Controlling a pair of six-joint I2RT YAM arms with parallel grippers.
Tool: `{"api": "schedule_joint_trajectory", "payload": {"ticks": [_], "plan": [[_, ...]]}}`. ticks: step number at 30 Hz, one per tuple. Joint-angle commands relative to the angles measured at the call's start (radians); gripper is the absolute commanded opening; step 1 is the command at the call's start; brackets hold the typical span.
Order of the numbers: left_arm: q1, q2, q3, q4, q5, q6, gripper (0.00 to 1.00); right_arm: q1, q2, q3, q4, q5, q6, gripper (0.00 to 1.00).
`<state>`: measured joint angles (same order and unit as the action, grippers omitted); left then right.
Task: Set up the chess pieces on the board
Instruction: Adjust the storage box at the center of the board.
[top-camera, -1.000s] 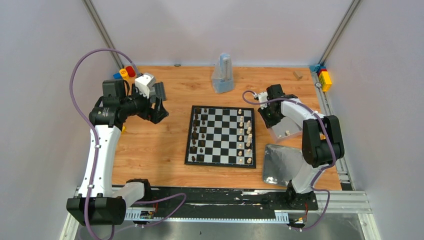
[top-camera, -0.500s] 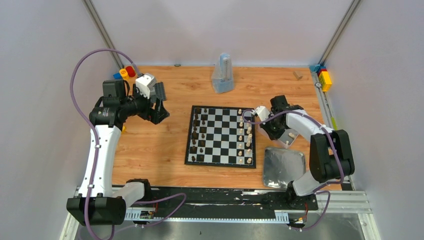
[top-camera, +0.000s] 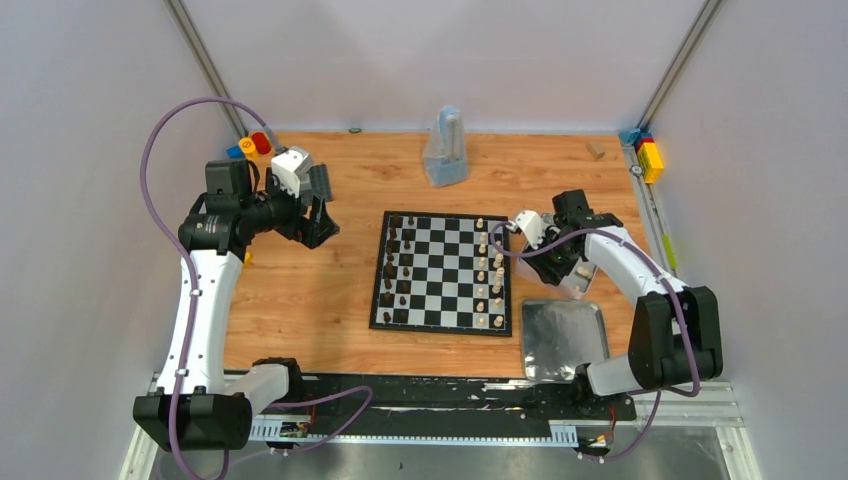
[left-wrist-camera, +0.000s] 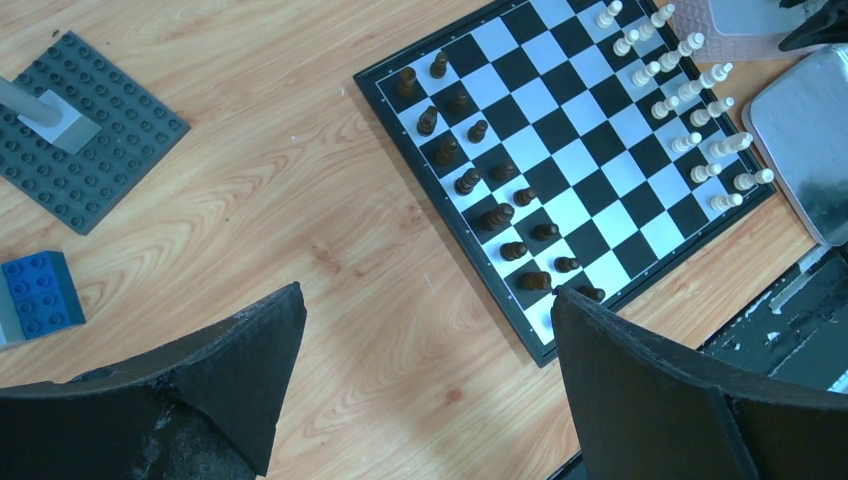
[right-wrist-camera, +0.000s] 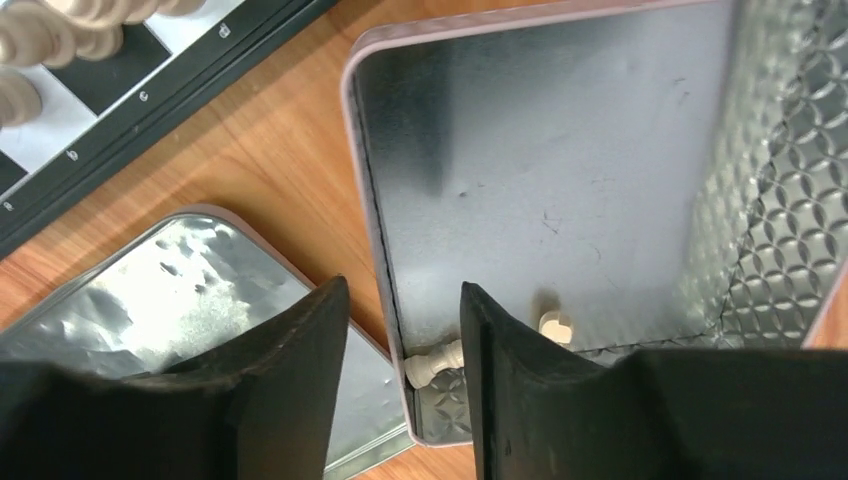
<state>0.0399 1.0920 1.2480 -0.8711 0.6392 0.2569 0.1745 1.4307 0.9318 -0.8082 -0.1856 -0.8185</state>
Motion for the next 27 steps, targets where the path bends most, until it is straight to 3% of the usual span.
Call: {"api": "schedule_joint_trajectory", "payload": {"ticks": [1,7,17,27], "plan": [[0.006,-0.004,0.001,0.016,0.023,0.021,1.0,-0.033,-0.033,0.078,0.002,-0.052,0.104,0.49],[0.006,0.005,0.004,0.019,0.032,0.021,1.0,-0.104,-0.03,0.13,0.025,0.013,0.253,0.54],[0.006,0.032,0.009,0.029,0.053,0.021,1.0,-0.12,0.123,0.123,0.082,0.256,0.21,0.54],[0.006,0.034,0.007,0.027,0.049,0.022,1.0,-0.122,0.222,0.123,0.097,0.339,0.154,0.53]]}}
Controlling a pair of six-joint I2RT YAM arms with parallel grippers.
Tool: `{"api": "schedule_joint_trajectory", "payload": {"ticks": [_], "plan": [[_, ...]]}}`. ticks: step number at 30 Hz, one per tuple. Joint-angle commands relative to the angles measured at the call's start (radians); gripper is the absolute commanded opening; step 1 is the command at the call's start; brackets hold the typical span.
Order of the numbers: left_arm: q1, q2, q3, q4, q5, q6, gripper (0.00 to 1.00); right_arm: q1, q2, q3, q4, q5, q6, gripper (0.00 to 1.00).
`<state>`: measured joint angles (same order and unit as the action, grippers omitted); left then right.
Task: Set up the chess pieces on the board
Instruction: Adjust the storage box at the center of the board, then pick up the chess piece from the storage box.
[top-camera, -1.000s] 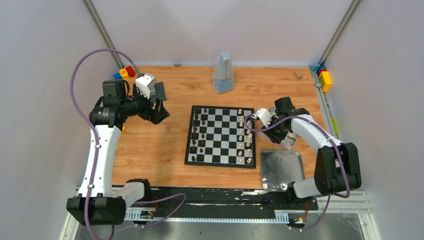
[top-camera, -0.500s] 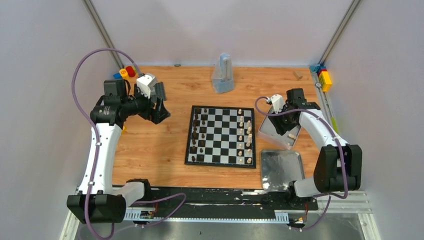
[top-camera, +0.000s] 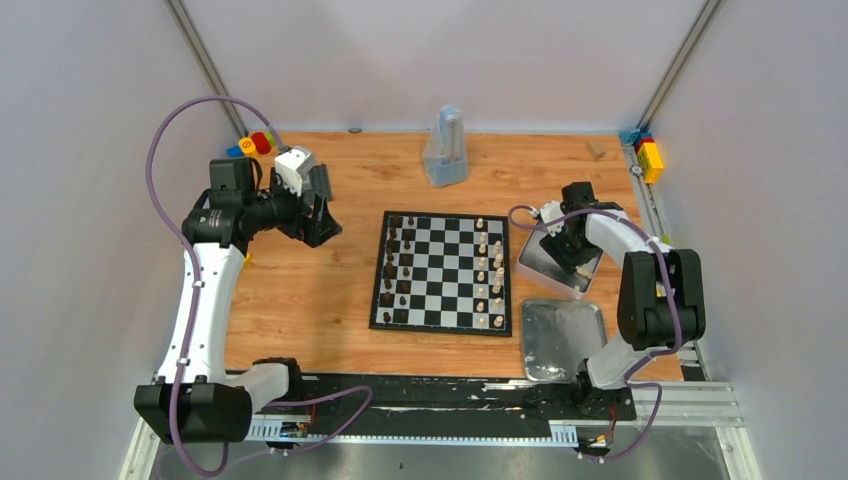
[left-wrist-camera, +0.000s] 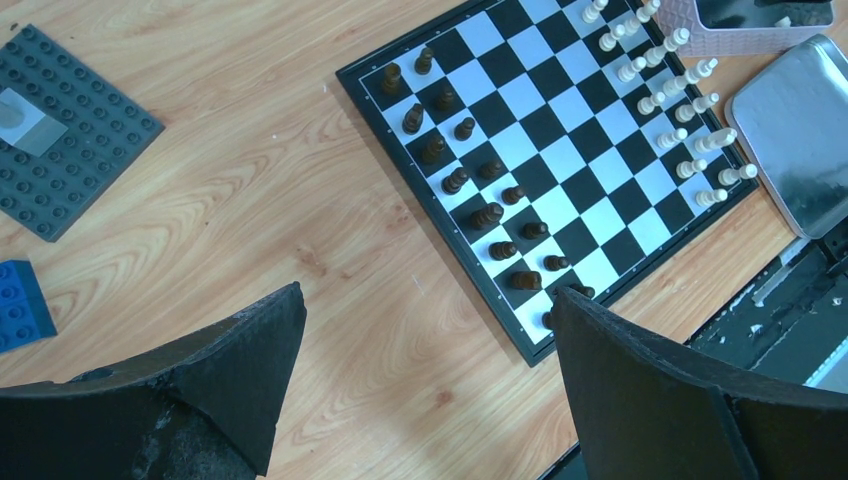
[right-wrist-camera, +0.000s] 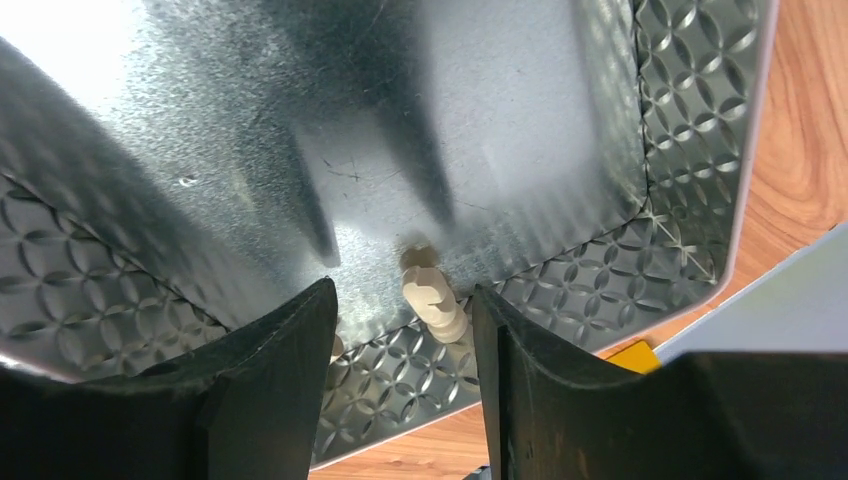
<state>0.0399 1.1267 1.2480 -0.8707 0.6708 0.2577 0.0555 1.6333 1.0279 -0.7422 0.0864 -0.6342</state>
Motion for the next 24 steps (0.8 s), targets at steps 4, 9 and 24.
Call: {"api": "schedule_joint_trajectory", "payload": {"ticks": [4,9,24], "plan": [[0.006,-0.004,0.003,0.027,0.016,0.021,1.0,-0.01,0.044,0.021,0.035,0.085,-0.041,0.5],[0.006,-0.005,-0.001,0.028,0.014,0.021,1.0,-0.013,0.082,0.024,0.052,0.101,-0.039,0.43],[0.005,0.001,-0.006,0.035,0.011,0.021,1.0,-0.035,0.03,0.064,0.055,0.006,-0.022,0.03]]}}
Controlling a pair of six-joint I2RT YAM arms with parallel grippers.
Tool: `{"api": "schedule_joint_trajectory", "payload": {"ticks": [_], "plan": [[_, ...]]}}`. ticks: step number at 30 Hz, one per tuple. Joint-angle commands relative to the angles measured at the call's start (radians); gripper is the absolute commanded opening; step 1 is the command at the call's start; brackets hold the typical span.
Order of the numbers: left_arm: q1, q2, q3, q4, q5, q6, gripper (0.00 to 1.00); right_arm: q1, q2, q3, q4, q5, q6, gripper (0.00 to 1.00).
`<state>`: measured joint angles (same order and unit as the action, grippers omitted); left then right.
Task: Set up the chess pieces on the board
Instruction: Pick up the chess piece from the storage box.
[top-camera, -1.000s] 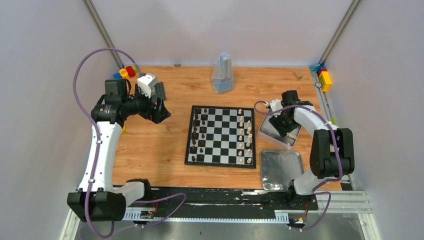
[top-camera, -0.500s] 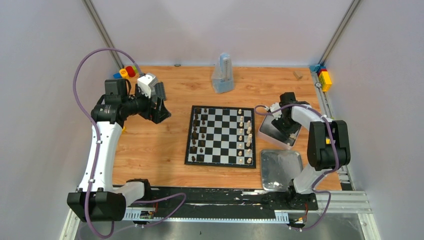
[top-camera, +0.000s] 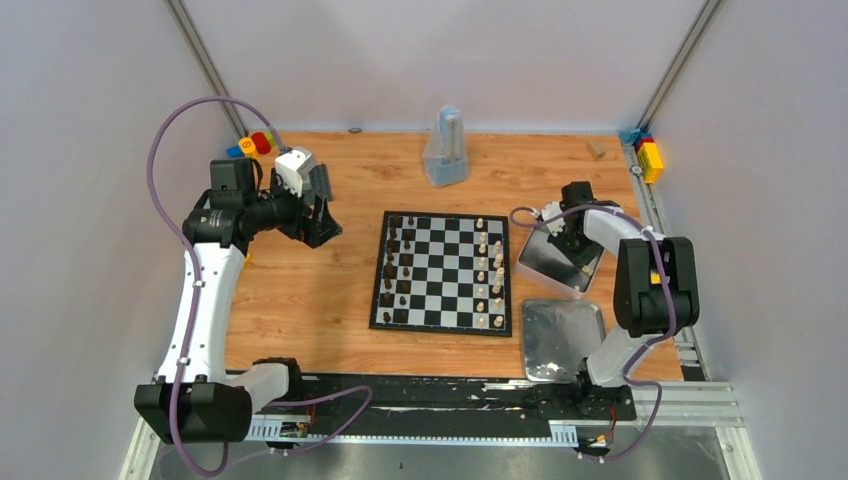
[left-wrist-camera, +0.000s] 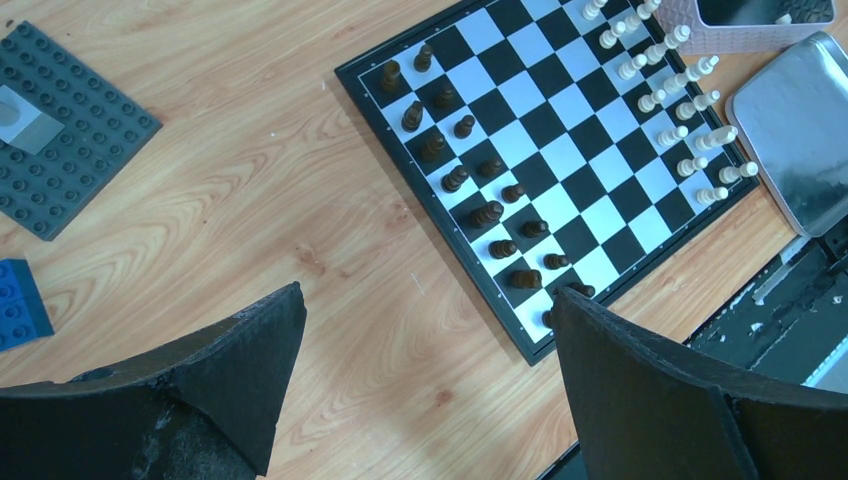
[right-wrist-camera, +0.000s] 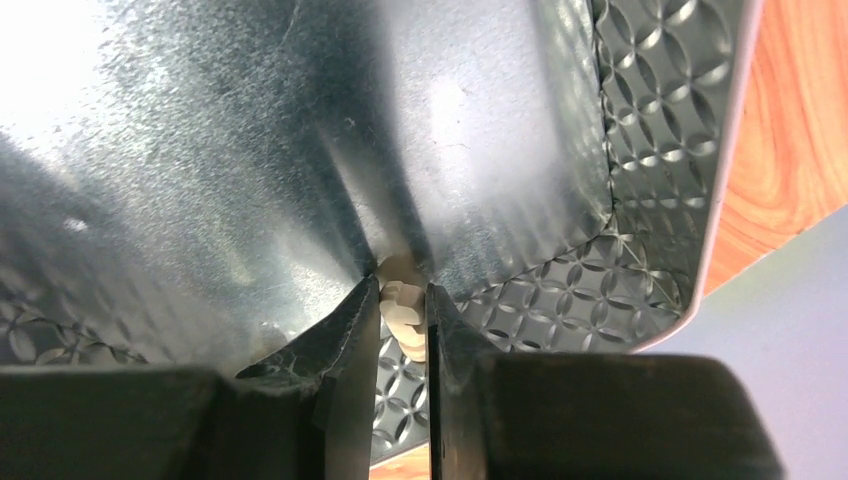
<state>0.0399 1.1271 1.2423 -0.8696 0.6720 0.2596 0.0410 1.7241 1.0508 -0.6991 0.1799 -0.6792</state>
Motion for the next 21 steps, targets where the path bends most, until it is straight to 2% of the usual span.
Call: {"api": "schedule_joint_trajectory", "payload": {"ticks": [1,8,13,17,21], "plan": [[0.006,0.001,0.001,0.036,0.007,0.02,1.0,-0.029,-0.08,0.052,0.006,-0.12,0.031,0.02],[0.006,0.003,0.001,0.06,0.004,0.012,1.0,-0.082,-0.248,0.1,0.009,-0.49,0.104,0.0],[0.006,0.017,0.01,0.094,0.019,-0.006,1.0,-0.081,-0.311,0.097,0.085,-0.804,0.192,0.0],[0.006,0.032,0.018,0.119,0.053,-0.017,1.0,-0.048,-0.338,0.009,0.249,-1.073,0.255,0.0],[0.006,0.035,0.016,0.147,0.08,-0.027,1.0,0.097,-0.338,-0.081,0.452,-1.151,0.313,0.0]]}}
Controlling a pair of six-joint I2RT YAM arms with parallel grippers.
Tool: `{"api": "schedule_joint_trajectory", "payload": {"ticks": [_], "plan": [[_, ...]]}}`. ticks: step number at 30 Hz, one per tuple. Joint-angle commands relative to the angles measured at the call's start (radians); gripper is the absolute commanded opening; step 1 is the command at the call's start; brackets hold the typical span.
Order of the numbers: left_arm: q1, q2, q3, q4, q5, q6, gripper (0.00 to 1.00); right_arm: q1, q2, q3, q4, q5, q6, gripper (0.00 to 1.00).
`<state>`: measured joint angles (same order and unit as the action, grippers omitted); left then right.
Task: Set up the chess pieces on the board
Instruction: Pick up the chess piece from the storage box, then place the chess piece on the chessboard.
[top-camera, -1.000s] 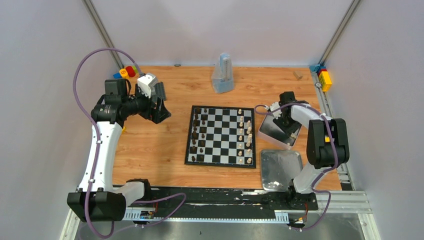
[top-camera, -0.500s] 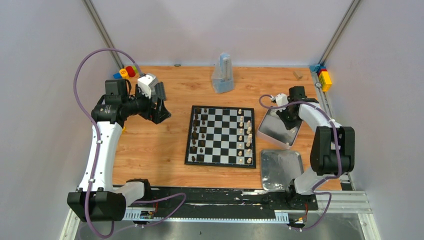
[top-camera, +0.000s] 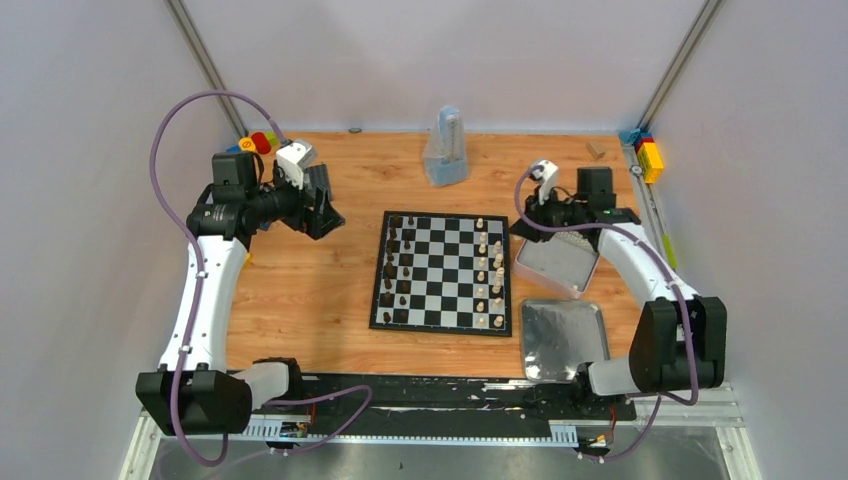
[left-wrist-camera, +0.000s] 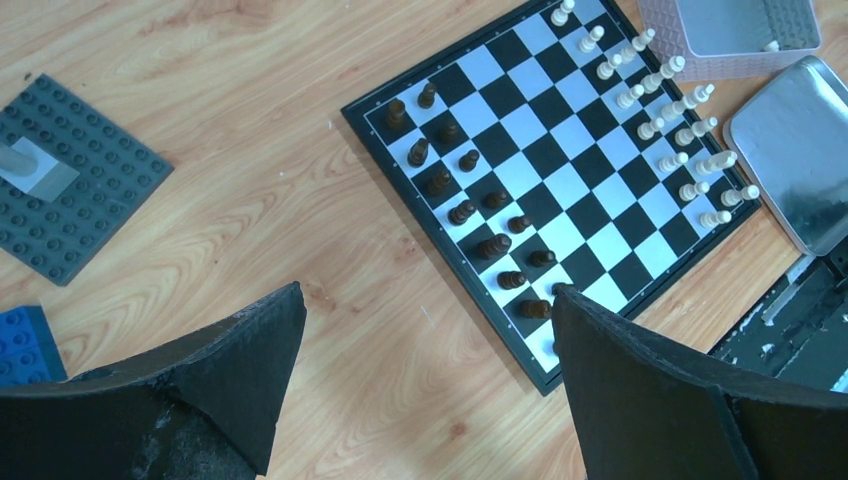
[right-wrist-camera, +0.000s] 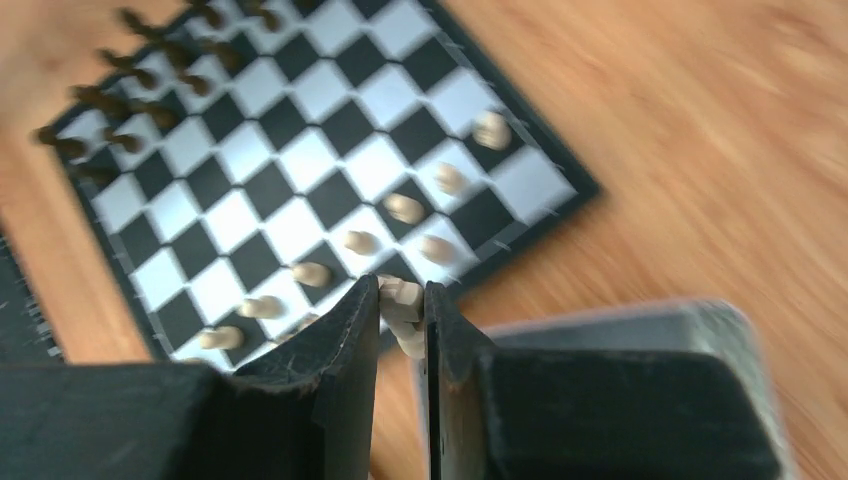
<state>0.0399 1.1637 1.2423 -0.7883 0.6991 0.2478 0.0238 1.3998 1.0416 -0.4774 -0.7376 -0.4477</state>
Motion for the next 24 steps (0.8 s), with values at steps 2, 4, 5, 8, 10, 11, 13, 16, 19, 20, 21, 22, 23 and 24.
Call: {"api": "schedule_joint_trajectory", "payload": {"ticks": [2,4,5,8,10,11,13,16,19,20,21,22,23,24], "plan": [[0.006,-0.004,0.014,0.081,0.061,-0.022,1.0,0.189,-0.002,-0.106,0.319,-0.234,0.097,0.0],[0.006,-0.009,0.004,0.096,0.065,-0.023,1.0,0.261,0.014,-0.131,0.401,-0.226,0.112,0.0],[0.006,-0.013,0.0,0.108,0.062,-0.022,1.0,0.294,0.025,-0.141,0.443,-0.224,0.123,0.0],[0.005,-0.027,-0.028,0.13,0.06,-0.027,1.0,0.372,0.059,-0.176,0.574,-0.214,0.161,0.0],[0.006,-0.038,-0.047,0.147,0.06,-0.029,1.0,0.409,0.086,-0.204,0.657,-0.209,0.186,0.0],[0.005,-0.042,-0.061,0.159,0.058,-0.031,1.0,0.422,0.104,-0.213,0.689,-0.209,0.197,0.0],[0.006,-0.052,-0.077,0.171,0.055,-0.033,1.0,0.44,0.147,-0.224,0.753,-0.211,0.23,0.0],[0.006,-0.066,-0.091,0.181,0.044,-0.034,1.0,0.456,0.216,-0.237,0.841,-0.22,0.279,0.01],[0.006,-0.076,-0.096,0.181,0.036,-0.036,1.0,0.473,0.266,-0.249,0.893,-0.22,0.304,0.01],[0.006,-0.08,-0.098,0.182,0.035,-0.038,1.0,0.479,0.279,-0.253,0.908,-0.221,0.309,0.01],[0.006,-0.083,-0.1,0.183,0.034,-0.041,1.0,0.483,0.291,-0.26,0.922,-0.217,0.315,0.01],[0.006,-0.087,-0.102,0.186,0.032,-0.042,1.0,0.487,0.297,-0.271,0.942,-0.213,0.318,0.02],[0.006,-0.089,-0.106,0.188,0.032,-0.044,1.0,0.49,0.303,-0.284,0.963,-0.209,0.32,0.03],[0.006,-0.091,-0.111,0.19,0.03,-0.044,1.0,0.493,0.306,-0.298,0.982,-0.201,0.321,0.03]]}}
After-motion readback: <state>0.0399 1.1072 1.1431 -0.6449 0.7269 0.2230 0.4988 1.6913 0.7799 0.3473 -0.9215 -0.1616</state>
